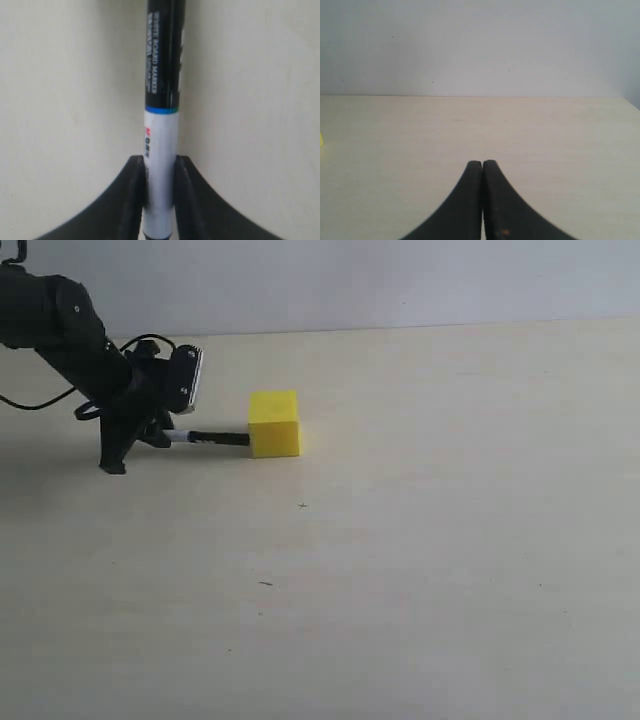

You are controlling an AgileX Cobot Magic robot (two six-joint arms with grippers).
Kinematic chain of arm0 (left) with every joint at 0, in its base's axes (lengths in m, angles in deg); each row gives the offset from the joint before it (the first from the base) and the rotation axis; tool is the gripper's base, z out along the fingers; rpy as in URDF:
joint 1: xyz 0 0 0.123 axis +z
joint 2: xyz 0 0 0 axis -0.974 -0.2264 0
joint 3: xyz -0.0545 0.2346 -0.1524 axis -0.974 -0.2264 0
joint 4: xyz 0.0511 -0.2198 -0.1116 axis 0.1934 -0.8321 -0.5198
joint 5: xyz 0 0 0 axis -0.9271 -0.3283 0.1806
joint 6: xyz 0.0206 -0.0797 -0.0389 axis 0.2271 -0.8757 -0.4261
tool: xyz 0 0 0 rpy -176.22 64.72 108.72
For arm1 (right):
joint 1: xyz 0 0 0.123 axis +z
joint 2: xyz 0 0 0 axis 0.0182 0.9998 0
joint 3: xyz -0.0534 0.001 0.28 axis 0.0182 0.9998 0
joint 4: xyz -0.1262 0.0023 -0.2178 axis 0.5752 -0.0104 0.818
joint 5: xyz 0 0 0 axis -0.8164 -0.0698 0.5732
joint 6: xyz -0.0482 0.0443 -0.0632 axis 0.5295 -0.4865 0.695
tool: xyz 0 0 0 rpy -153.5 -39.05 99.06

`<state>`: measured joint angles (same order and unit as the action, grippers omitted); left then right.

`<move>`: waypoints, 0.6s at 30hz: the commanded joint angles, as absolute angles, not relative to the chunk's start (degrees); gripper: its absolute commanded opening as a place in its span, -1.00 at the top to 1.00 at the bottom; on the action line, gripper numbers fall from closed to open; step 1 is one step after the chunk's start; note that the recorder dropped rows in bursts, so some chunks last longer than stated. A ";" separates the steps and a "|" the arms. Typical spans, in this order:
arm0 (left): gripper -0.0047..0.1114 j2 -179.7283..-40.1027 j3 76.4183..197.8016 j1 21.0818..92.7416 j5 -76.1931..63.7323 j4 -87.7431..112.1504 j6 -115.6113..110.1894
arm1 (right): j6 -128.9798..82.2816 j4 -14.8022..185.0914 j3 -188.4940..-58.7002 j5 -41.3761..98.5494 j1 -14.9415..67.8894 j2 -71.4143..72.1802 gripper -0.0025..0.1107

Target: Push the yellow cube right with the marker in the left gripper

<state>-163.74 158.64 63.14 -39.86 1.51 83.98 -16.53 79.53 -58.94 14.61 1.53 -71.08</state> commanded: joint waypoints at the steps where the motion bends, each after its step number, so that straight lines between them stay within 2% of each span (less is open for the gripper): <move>1: 0.92 -163.20 159.92 64.93 -38.89 1.65 78.78 | -16.64 79.53 -58.70 15.02 1.36 -71.41 0.96; 7: 0.92 -163.33 159.92 67.62 -40.35 1.65 78.49 | -16.64 79.53 -58.70 15.02 1.36 -71.41 0.96; 18: 0.92 -163.32 159.92 67.74 -40.38 1.00 78.49 | -16.64 79.53 -58.70 15.02 1.36 -71.41 0.96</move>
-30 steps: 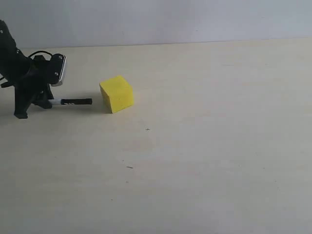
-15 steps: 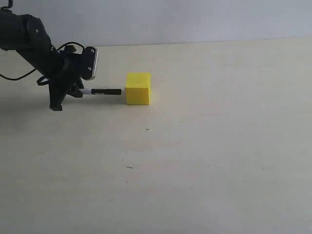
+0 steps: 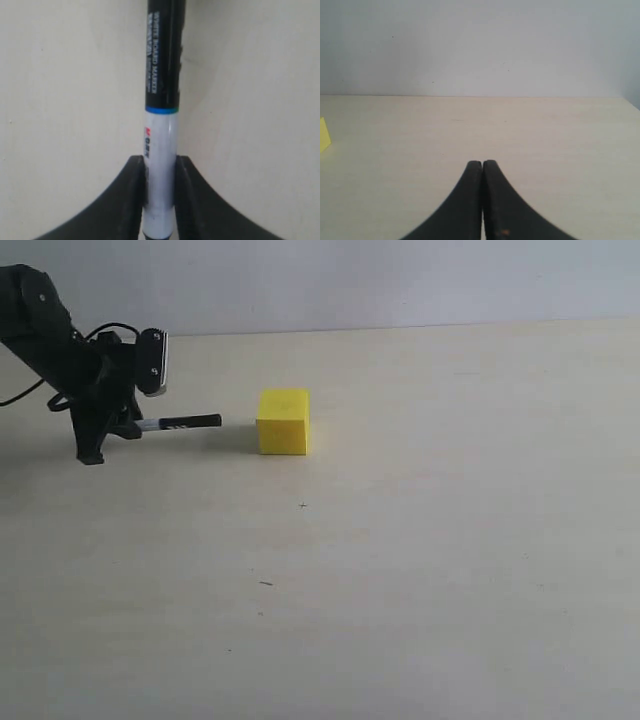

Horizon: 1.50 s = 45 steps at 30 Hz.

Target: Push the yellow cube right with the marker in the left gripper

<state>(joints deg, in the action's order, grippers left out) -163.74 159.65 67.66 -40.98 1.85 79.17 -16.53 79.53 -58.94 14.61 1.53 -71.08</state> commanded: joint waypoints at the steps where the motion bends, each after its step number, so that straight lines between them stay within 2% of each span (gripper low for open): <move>1: 0.92 -163.32 159.92 67.74 -39.80 1.00 78.49 | -16.64 79.53 -58.70 15.02 1.36 -71.41 0.96; 17: 0.92 -163.79 159.92 63.34 -30.47 7.09 74.96 | -16.64 79.53 -58.70 15.02 1.36 -71.41 0.96; 31: 0.92 -163.79 159.92 62.40 -33.79 7.25 72.26 | -16.64 79.53 -58.70 15.02 1.36 -71.41 0.96; 39: 0.92 -163.79 159.92 54.45 -34.69 7.54 68.44 | -16.64 79.53 -58.70 15.02 1.36 -71.41 0.96; 45: 0.92 -163.79 159.92 56.14 -36.27 7.67 66.06 | -16.64 79.53 -58.70 15.02 1.36 -71.41 0.96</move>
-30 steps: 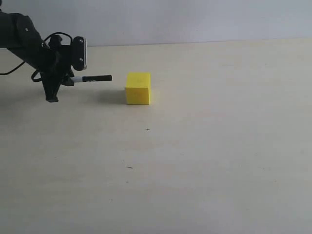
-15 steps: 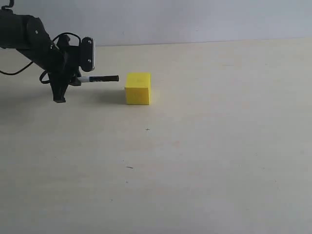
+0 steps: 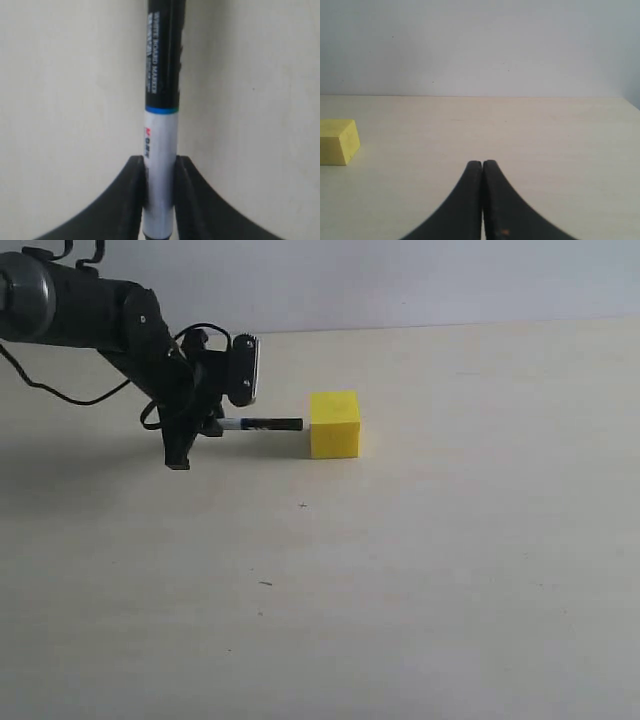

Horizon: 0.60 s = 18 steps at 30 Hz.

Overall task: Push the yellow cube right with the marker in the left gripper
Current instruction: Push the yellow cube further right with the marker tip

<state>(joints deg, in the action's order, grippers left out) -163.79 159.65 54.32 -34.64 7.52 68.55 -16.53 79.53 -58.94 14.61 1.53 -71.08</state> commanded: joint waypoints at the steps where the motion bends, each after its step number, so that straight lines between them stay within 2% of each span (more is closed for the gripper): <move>1: 0.92 -163.79 159.92 56.70 -36.51 7.67 65.57 | -16.64 79.53 -58.70 15.02 1.36 -71.41 0.96; 7: 0.92 -163.79 159.92 57.35 -36.13 8.93 63.27 | -16.64 79.53 -58.70 15.02 1.36 -71.41 0.96; 15: 0.92 -167.93 164.10 48.35 -34.78 9.19 61.58 | -16.64 79.53 -58.70 15.02 1.36 -71.41 0.96; 18: 0.92 -168.14 165.51 47.75 -34.62 9.19 58.99 | -16.64 79.53 -58.70 15.02 1.36 -71.41 0.96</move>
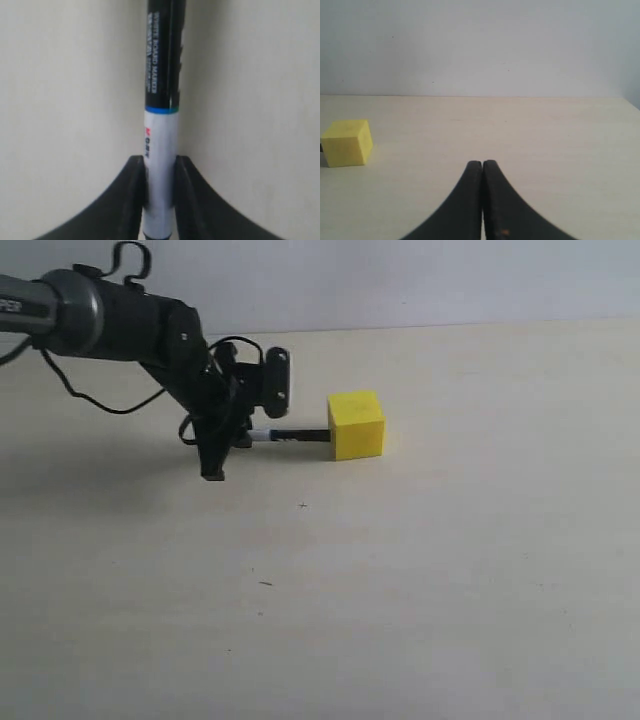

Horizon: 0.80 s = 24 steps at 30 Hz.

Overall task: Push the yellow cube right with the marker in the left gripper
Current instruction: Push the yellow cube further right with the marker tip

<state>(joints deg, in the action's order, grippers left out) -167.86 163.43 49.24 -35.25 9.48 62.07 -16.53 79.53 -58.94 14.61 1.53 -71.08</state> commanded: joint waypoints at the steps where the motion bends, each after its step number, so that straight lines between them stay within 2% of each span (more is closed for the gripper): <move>1: 0.92 -168.03 165.75 48.09 -34.97 9.34 57.98 | -16.64 79.53 -58.70 15.02 1.36 -71.41 0.96; 10: 0.92 -168.57 165.89 51.66 -39.14 9.54 57.02 | -16.64 79.53 -58.70 15.02 1.36 -71.41 0.96; 14: 0.92 -169.84 166.32 48.69 -34.20 9.54 57.02 | -16.64 79.53 -58.70 15.02 1.36 -71.41 0.96; 19: 0.92 -171.64 170.86 43.75 -34.55 9.54 53.85 | -16.64 79.53 -58.70 15.02 1.36 -71.41 0.96; 24: 0.92 -171.64 171.43 45.11 -39.01 9.66 51.59 | -16.64 79.53 -58.70 15.02 1.36 -71.41 0.96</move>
<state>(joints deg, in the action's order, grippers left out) -171.63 171.03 43.55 -36.16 9.79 53.63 -16.53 79.53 -58.94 14.61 1.53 -71.08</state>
